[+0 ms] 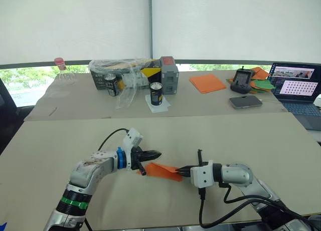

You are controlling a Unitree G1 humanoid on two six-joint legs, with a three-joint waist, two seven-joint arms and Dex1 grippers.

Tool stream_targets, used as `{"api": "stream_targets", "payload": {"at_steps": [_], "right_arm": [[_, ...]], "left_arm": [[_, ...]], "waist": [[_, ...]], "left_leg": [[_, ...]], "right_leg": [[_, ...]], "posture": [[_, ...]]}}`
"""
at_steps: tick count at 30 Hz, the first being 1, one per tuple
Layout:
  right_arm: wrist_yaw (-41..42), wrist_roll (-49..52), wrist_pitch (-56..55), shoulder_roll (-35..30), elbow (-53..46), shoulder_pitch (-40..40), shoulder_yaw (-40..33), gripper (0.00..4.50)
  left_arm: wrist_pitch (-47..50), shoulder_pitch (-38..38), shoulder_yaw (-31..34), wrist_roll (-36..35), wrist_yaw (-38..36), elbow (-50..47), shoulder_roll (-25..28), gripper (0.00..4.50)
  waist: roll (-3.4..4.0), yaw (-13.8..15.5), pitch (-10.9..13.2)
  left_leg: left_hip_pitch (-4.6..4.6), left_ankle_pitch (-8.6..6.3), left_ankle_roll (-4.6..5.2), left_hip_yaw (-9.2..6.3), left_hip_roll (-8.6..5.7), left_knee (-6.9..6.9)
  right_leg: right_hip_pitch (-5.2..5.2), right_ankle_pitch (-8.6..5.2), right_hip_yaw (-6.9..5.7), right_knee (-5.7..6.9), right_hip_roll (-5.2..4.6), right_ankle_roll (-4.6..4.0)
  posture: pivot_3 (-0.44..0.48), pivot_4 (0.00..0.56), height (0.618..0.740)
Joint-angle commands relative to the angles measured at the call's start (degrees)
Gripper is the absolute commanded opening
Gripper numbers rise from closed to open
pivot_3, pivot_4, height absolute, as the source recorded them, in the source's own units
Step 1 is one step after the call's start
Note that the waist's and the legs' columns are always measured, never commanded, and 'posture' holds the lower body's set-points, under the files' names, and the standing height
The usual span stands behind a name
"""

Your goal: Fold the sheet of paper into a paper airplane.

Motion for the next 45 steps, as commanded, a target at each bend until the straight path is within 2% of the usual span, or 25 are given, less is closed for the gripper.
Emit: {"api": "stream_targets", "payload": {"at_steps": [1, 6, 12, 16, 21, 24, 27, 28, 31, 35, 45], "right_arm": [[0.5, -3.0, 1.9, -0.2, 1.4, 1.8, 2.7, 0.01], [0.8, -3.8, 1.6, -1.0, 0.2, 2.4, 3.1, 0.01], [1.1, -1.1, 2.3, -1.9, -1.2, 2.7, 1.4, 0.01], [3.8, 1.9, 4.8, -4.2, -4.5, 3.1, 0.3, 1.22], [8.2, 7.7, 13.7, -9.0, -14.8, 2.7, -2.6, 2.91], [8.8, 14.1, 23.0, -9.5, -19.2, 1.4, -6.0, 2.91], [5.2, 18.9, 33.3, -5.5, -21.2, -0.2, -8.4, 2.91], [4.1, 19.8, 35.6, -4.1, -21.7, -0.5, -8.7, 2.35], [0.1, 19.9, 41.4, 1.6, -21.6, -1.5, -7.1, 1.32], [-2.1, 18.9, 47.8, 5.4, -20.4, -1.0, -4.4, 0.01], [-5.5, 18.0, 50.3, 10.8, -13.5, 1.7, -1.1, 0.01]], "left_arm": [[-2.0, -0.6, -2.5, 1.9, -0.5, 0.4, -0.1, 0.0], [-5.6, 0.9, -7.4, 6.8, -2.2, 2.2, 2.7, 0.0], [-9.2, 1.3, -8.7, 9.7, -2.0, 5.9, 2.1, 0.0], [-10.7, 1.8, -8.9, 10.5, -1.7, 7.8, 1.6, 0.0], [-11.7, 2.3, -9.2, 10.9, -2.0, 8.3, 1.6, 0.0], [-12.0, 2.5, -9.3, 11.1, -2.0, 8.3, 1.7, 0.0], [-12.3, 2.9, -9.4, 11.3, -1.8, 8.1, 1.8, 0.0], [-12.3, 3.0, -9.4, 11.4, -1.8, 8.0, 1.8, 0.0], [-12.1, 3.5, -9.5, 11.6, -1.5, 7.3, 1.9, 0.0], [-11.2, 3.9, -8.8, 11.0, -1.1, 6.5, 1.7, 0.0], [-9.9, 4.0, -7.4, 10.9, -1.3, 6.1, 3.3, 0.0]], "waist": [[0.0, 0.0, 0.0], [0.0, 0.0, 0.0], [0.02, 0.7, 0.0], [0.03, 1.2, 0.0], [0.03, 1.3, 0.0], [0.03, 1.3, 0.0], [0.03, 1.3, 0.0], [0.03, 1.3, 0.0], [0.03, 1.3, 0.0], [0.04, 1.3, 0.0], [0.05, 1.0, 0.0]], "left_leg": [[0.0, 0.0, 0.0, 0.0, -0.01, 0.0], [0.0, 0.0, 0.0, 0.01, -0.01, -0.01], [0.01, 0.0, 0.0, 0.01, -0.03, -0.01], [0.02, 0.0, 0.0, 0.01, -0.05, 0.03], [0.1, -0.01, 0.02, -0.02, -0.06, 0.04], [0.13, -0.01, 0.02, -0.03, -0.06, 0.04], [0.13, -0.01, 0.02, -0.05, -0.04, 0.04], [0.14, -0.01, 0.02, -0.06, -0.03, 0.03], [0.13, -0.01, 0.03, -0.12, -0.03, 0.02], [-0.04, -0.01, 0.02, -0.09, -0.05, 0.02], [-0.07, -0.01, 0.02, -0.04, -0.06, 0.0]], "right_leg": [[0.0, 0.0, 0.0, -0.01, -0.01, 0.0], [-0.01, 0.0, 0.0, -0.01, 0.0, 0.0], [0.06, 0.0, -0.01, -0.09, -0.03, 0.0], [0.13, 0.0, -0.01, -0.12, -0.06, 0.0], [0.34, 0.0, -0.05, -0.21, -0.07, 0.01], [0.37, -0.01, -0.07, -0.23, -0.08, 0.01], [0.38, -0.01, -0.07, -0.22, -0.08, 0.01], [0.38, -0.01, -0.07, -0.21, -0.07, 0.01], [0.37, -0.01, -0.11, -0.21, -0.07, 0.01], [0.14, -0.01, -0.08, -0.18, -0.13, 0.01], [-0.02, 0.0, -0.06, -0.09, -0.06, 0.01]], "posture": [[0.0, 0.15, 0.74], [0.0, 0.15, 0.74], [0.0, 0.15, 0.74], [0.0, 0.15, 0.74], [0.0, 0.15, 0.74], [0.0, 0.15, 0.74], [0.0, 0.15, 0.74], [0.0, 0.15, 0.74], [0.0, 0.15, 0.74], [0.0, 0.15, 0.74], [0.0, 0.15, 0.74]]}}
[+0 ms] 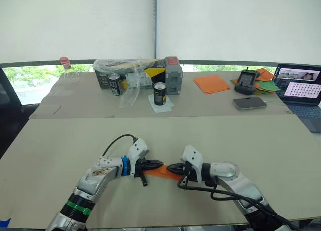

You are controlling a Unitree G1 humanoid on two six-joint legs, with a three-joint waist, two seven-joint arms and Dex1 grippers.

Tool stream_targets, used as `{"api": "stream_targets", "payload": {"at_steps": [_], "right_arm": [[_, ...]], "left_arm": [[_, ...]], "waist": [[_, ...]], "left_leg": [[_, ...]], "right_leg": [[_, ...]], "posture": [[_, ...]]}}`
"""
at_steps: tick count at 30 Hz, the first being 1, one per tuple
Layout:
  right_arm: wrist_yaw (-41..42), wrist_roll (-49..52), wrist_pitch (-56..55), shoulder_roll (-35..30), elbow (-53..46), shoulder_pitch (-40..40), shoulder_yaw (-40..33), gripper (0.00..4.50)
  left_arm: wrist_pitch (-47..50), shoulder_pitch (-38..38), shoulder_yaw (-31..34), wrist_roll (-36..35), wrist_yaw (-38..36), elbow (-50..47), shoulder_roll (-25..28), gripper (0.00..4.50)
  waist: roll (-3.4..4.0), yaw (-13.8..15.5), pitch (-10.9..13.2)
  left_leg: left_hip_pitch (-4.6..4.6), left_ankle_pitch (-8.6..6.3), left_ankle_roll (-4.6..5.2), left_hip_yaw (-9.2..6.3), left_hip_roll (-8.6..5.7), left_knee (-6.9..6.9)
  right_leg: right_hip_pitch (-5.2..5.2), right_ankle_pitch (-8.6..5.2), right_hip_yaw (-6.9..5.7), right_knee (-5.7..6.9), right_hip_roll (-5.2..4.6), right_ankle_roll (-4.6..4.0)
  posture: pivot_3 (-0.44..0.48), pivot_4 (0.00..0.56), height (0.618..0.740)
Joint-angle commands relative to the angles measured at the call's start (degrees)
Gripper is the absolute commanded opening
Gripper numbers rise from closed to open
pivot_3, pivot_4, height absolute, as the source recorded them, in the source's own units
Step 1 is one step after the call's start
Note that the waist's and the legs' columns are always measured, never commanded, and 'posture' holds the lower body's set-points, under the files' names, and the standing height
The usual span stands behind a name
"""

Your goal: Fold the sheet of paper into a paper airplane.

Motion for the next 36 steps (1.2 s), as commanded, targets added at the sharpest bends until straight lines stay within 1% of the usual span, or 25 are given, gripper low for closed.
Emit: {"api": "stream_targets", "payload": {"at_steps": [1, 5, 13, 16, 21, 23, 26, 29, 33, 36], "right_arm": [[-1.9, -0.3, 0.1, 1.6, 2.4, 1.0, 0.3, 0.01], [-4.2, 0.4, 2.3, 3.7, 3.1, 1.6, -0.7, 0.01], [-7.3, -0.3, 4.4, 4.3, 1.5, 4.1, -0.6, 0.01], [-7.8, -0.6, 4.5, 2.7, 0.4, 5.7, -1.4, 0.01], [-8.7, 0.3, 4.7, -0.9, -4.1, 12.0, -4.5, 0.01], [-9.1, 1.2, 5.5, -1.6, -5.1, 14.2, -6.1, 0.01], [-10.4, 3.1, 7.2, -1.8, -5.6, 16.2, -9.0, 0.01], [-10.7, 4.5, 7.3, -2.6, -6.2, 18.0, -11.6, 0.01], [-10.8, 7.4, 7.5, -1.8, -8.3, 17.1, -14.0, 0.01], [-10.4, 9.6, 7.5, -1.5, -10.7, 13.1, -15.1, 0.01]], "left_arm": [[2.7, 1.7, -0.3, 1.7, 0.7, 1.9, 1.7, 0.0], [2.9, 1.9, -0.2, 1.5, 0.6, 1.5, 1.8, 0.0], [2.6, 2.1, -0.5, 2.2, 0.6, 1.6, 1.8, 0.0], [1.8, 2.2, -1.3, 3.0, 0.4, 2.0, 1.9, 0.0], [0.2, 1.9, -2.3, 3.9, 0.1, 3.0, 1.9, 0.0], [-0.2, 1.6, -2.6, 3.9, -0.1, 3.4, 1.8, 0.0], [-0.4, 1.3, -3.1, 4.1, -0.6, 3.7, 1.7, 0.0], [-0.7, 1.1, -3.4, 4.5, -1.0, 4.1, 1.6, 0.0], [-1.1, 0.9, -3.5, 4.7, -1.3, 4.5, 1.5, 0.0], [-1.5, 0.6, -3.5, 4.9, -1.4, 4.9, 1.5, 0.0]], "waist": [[0.0, -0.1, 0.0], [0.01, -0.2, 0.0], [0.03, -0.1, -0.3], [0.06, 0.0, -0.4], [0.09, 0.5, -0.7], [0.07, 0.5, -0.7], [0.0, 0.4, -0.9], [-0.01, 0.5, -0.9], [-0.01, 0.6, -0.9], [-0.01, 0.5, -0.9]], "left_leg": [[0.02, 0.0, 0.0, 0.0, 0.01, 0.0], [0.06, 0.0, 0.0, 0.0, 0.03, -0.02], [0.07, 0.0, 0.0, -0.01, 0.02, -0.03], [0.07, 0.0, 0.0, -0.01, 0.01, -0.03], [0.1, -0.01, 0.01, -0.04, -0.04, -0.03], [0.23, -0.02, 0.02, -0.05, -0.03, -0.03], [0.7, -0.05, 0.06, -0.04, 0.0, -0.29], [0.86, -0.05, 0.06, -0.04, 0.0, -0.45], [0.85, -0.05, 0.06, -0.03, 0.01, -0.46], [0.83, -0.05, 0.06, -0.03, 0.02, -0.46]], "right_leg": [[0.0, 0.0, 0.0, 0.02, 0.01, 0.0], [0.01, 0.0, 0.01, 0.07, 0.04, 0.0], [0.02, 0.0, 0.0, 0.06, 0.02, 0.0], [0.04, 0.0, 0.0, 0.03, 0.01, 0.0], [0.26, -0.01, -0.07, -0.16, -0.06, 0.01], [0.46, -0.02, -0.08, -0.27, -0.06, 0.02], [0.98, -0.02, -0.11, -0.62, -0.04, 0.03], [1.11, -0.03, -0.11, -0.72, -0.06, 0.05], [1.11, -0.03, -0.1, -0.74, -0.06, 0.05], [1.08, -0.03, -0.08, -0.73, -0.07, 0.05]], "posture": [[0.0, 0.15, 0.74], [0.0, 0.15, 0.74], [0.0, 0.15, 0.74], [0.0, 0.15, 0.74], [0.0, 0.15, 0.74], [0.0, 0.15, 0.74], [0.0, 0.15, 0.74], [0.0, 0.15, 0.74], [0.0, 0.15, 0.74], [0.0, 0.15, 0.74]]}}
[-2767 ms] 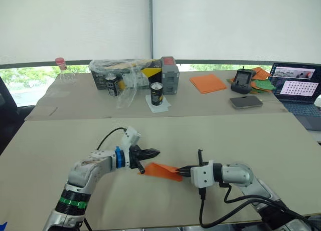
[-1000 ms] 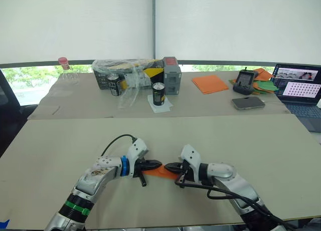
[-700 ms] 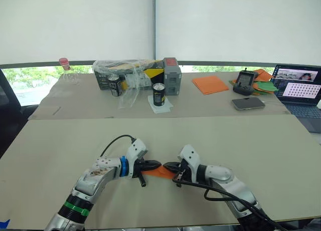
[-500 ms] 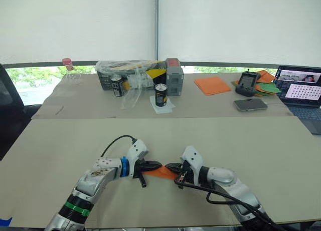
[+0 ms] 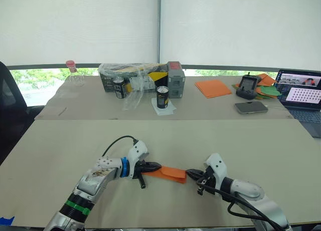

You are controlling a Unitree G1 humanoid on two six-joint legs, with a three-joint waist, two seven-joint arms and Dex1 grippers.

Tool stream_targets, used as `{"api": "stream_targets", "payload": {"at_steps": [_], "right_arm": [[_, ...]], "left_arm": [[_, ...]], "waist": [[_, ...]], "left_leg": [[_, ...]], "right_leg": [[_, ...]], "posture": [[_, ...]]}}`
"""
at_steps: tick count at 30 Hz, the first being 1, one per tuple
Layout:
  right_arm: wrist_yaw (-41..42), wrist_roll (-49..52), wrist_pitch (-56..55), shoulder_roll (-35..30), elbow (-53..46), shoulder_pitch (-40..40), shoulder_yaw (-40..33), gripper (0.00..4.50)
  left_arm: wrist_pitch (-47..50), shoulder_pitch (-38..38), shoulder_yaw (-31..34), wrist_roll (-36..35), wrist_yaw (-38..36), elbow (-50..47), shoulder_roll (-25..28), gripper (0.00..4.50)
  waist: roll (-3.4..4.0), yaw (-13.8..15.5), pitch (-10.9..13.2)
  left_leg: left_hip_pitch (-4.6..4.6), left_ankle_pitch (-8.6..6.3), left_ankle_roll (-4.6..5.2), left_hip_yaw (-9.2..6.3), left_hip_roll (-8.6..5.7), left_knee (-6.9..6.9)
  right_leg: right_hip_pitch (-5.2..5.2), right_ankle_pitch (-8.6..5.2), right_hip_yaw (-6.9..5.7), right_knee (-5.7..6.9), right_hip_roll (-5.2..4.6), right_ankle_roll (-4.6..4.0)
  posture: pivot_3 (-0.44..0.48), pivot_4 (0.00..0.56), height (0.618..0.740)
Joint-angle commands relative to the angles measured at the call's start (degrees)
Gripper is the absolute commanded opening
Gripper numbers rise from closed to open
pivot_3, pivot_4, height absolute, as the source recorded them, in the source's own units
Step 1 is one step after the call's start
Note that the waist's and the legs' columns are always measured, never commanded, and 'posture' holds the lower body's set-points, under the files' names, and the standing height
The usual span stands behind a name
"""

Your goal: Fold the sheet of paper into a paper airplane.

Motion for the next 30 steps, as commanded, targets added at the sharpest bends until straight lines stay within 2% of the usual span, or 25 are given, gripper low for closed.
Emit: {"api": "stream_targets", "payload": {"at_steps": [1, 4, 8, 14, 25, 30], "right_arm": [[-0.8, 1.7, 1.7, -0.3, -2.3, -4.1, -2.2, 0.01], [-1.0, 1.3, 2.6, 0.0, -2.9, -7.6, -0.3, 0.01], [-1.9, -1.6, 3.8, 1.2, -1.1, -11.1, 5.8, 0.01], [-2.4, -3.7, 3.1, 2.3, 4.3, -10.1, 10.0, 0.01], [1.6, -1.8, -1.3, -5.8, 5.9, -0.3, 1.1, 0.01], [3.6, 1.6, -2.9, -6.9, 3.6, -0.3, -2.7, 0.01]], "left_arm": [[0.9, 0.8, -1.8, 2.9, 0.5, 2.8, 0.7, 0.0], [0.7, 0.7, -1.9, 3.2, 0.4, 2.9, 0.7, 0.0], [0.7, 1.0, -2.0, 3.3, 0.6, 2.5, 0.7, 0.0], [0.8, 1.7, -2.2, 3.4, 0.9, 1.7, 0.6, 0.0], [0.8, 2.3, -2.1, 3.2, 0.7, 1.6, 1.1, 0.0], [0.4, 2.1, -1.6, 2.5, 0.0, 1.3, 0.9, 0.0]], "waist": [[0.02, 0.0, 0.0], [0.04, -0.1, 0.0], [0.05, 0.0, 0.0], [0.05, -0.1, 0.0], [0.01, 0.1, 0.0], [-0.02, 0.2, 0.0]], "left_leg": [[-0.02, 0.0, 0.0, 0.01, 0.0, 0.0], [-0.08, 0.0, 0.0, 0.02, -0.01, -0.01], [-0.1, 0.0, 0.0, 0.01, -0.03, -0.14], [-0.12, 0.01, 0.0, 0.02, -0.02, -0.16], [-0.07, 0.0, 0.0, 0.02, -0.01, -0.17], [-0.07, 0.0, 0.0, 0.02, -0.01, -0.17]], "right_leg": [[-0.03, 0.0, 0.01, 0.01, -0.01, 0.0], [-0.13, 0.0, 0.04, 0.04, 0.01, 0.0], [-0.2, 0.0, -0.01, 0.01, 0.02, 0.0], [-0.22, 0.0, 0.02, -0.03, -0.03, 0.0], [-0.1, -0.01, 0.01, -0.09, -0.03, 0.02], [-0.08, -0.02, 0.01, -0.11, -0.04, 0.03]], "posture": [[0.0, 0.15, 0.74], [0.0, 0.15, 0.74], [0.0, 0.15, 0.74], [0.0, 0.15, 0.74], [0.0, 0.15, 0.74], [0.0, 0.15, 0.74]]}}
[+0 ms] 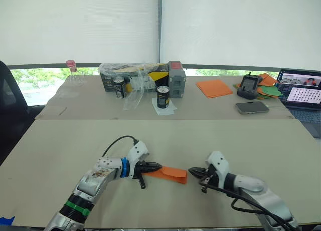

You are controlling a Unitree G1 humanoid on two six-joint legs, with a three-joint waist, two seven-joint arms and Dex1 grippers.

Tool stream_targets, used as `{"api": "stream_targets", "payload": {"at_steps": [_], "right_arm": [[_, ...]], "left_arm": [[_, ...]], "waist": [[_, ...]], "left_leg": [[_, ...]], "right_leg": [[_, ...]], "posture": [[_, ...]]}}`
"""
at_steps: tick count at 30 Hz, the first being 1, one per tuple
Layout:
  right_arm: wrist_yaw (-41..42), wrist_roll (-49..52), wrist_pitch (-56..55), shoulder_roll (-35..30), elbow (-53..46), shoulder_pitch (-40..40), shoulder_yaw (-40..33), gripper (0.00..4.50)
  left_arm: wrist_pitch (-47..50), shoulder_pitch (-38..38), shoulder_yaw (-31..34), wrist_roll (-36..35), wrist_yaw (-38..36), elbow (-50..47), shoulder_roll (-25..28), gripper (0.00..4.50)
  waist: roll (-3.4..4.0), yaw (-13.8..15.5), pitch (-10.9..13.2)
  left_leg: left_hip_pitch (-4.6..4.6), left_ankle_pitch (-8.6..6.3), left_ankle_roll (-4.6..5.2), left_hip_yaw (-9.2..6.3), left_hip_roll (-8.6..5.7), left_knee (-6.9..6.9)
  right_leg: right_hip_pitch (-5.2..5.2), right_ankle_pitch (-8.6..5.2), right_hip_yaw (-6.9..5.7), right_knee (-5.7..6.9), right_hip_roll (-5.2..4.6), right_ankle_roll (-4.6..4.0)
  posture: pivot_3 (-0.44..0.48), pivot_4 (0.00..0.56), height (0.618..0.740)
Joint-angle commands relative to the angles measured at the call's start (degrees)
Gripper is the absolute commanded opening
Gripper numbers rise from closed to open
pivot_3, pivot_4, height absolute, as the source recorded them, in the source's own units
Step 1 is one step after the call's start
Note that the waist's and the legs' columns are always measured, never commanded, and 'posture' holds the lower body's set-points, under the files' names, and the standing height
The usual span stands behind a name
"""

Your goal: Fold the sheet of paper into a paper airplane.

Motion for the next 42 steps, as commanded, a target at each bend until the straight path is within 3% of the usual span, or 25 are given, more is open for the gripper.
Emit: {"api": "stream_targets", "payload": {"at_steps": [1, 5, 8, 12, 15, 19, 25, 30, 35, 42], "right_arm": [[1.6, 3.1, 0.4, -0.5, -0.5, -0.2, -3.2, 0.01], [6.8, 7.0, 0.9, -3.3, -3.4, -1.9, -4.6, 0.01], [12.7, 11.3, 2.8, -8.1, -5.7, -4.9, -6.0, 0.01], [16.3, 14.9, 8.0, -12.4, -9.6, -9.0, -4.0, 0.01], [14.7, 14.9, 13.9, -12.2, -12.0, -15.1, 0.8, 0.01], [11.8, 12.6, 16.9, -9.2, -11.3, -20.4, 6.4, 0.01], [11.3, 7.4, 16.1, -6.9, -6.7, -25.0, 13.5, 0.01], [8.9, -0.4, 10.8, -4.5, 3.8, -30.3, 16.1, 0.01], [8.2, -1.7, 7.1, -3.4, 9.9, -33.8, 11.3, 0.01], [11.5, 3.9, 14.0, -6.0, 2.6, -34.3, 5.3, 0.01]], "left_arm": [[1.2, 1.7, -0.6, 1.4, 0.0, 1.5, 0.8, 0.0], [4.0, 1.2, 4.4, -3.6, 0.4, -2.4, -0.1, 0.0], [7.3, 0.0, 11.1, -10.1, -1.4, -9.6, 2.6, 0.0], [9.2, -0.1, 15.1, -12.1, -2.6, -13.1, 7.9, 0.0], [9.9, 2.1, 17.4, -12.9, -4.6, -15.5, 13.1, 0.0], [9.0, 6.1, 17.6, -12.6, -5.5, -17.3, 16.3, 0.0], [9.3, 10.8, 17.9, -13.2, -3.7, -21.1, 16.2, 0.0], [9.3, 11.8, 18.3, -13.0, -2.1, -21.7, 15.7, 0.0], [9.4, 11.9, 18.6, -13.6, -1.4, -21.3, 15.0, 0.0], [8.7, 12.1, 18.4, -13.2, -1.5, -20.3, 14.7, 0.0]], "waist": [[0.0, -0.1, 0.0], [0.04, -0.4, 0.1], [0.03, -0.7, 0.6], [0.02, -0.7, 0.7], [0.04, -0.9, 0.7], [0.01, -0.6, 0.8], [-0.01, 0.0, 1.0], [-0.01, -0.4, 1.0], [-0.02, -0.5, 1.0], [-0.02, -0.5, 1.0]], "left_leg": [[0.0, 0.0, 0.0, 0.0, 0.01, 0.0], [-0.14, 0.0, 0.0, 0.0, 0.02, 0.0], [-0.4, 0.01, 0.0, -0.02, 0.03, 0.01], [-0.94, 0.01, 0.0, -0.03, 0.05, 0.08], [-1.0, 0.01, 0.0, -0.04, 0.07, 0.03], [-1.06, 0.01, -0.01, -0.03, 0.05, 0.0], [-1.45, 0.04, -0.05, -0.05, -0.03, 0.14], [-1.76, 0.13, -0.21, 0.0, -0.05, 0.19], [-1.89, 0.2, -0.31, 0.03, -0.05, 0.19], [-1.9, 0.2, -0.31, 0.02, -0.02, 0.21]], "right_leg": [[0.0, 0.0, 0.0, 0.0, 0.01, 0.0], [-0.16, 0.0, 0.01, 0.03, 0.03, 0.0], [-0.4, 0.02, 0.01, 0.06, 0.03, -0.01], [-1.09, 0.03, 0.01, 0.22, 0.09, -0.03], [-1.18, 0.03, 0.0, 0.17, 0.12, -0.03], [-1.21, 0.03, 0.01, 0.09, 0.0, -0.03], [-1.44, 0.05, -0.04, 0.1, -0.15, -0.03], [-1.91, 0.14, 0.02, 0.28, -0.12, -0.07], [-2.24, 0.15, 0.03, 0.64, -0.06, -0.09], [-2.24, 0.15, 0.04, 0.71, -0.05, -0.09]], "posture": [[0.0, 0.15, 0.74], [0.0, 0.15, 0.74], [0.0, 0.15, 0.74], [0.0, 0.15, 0.74], [0.0, 0.15, 0.74], [0.0, 0.15, 0.74], [0.0, 0.15, 0.74], [0.0, 0.15, 0.74], [0.0, 0.15, 0.74], [0.0, 0.15, 0.74]]}}
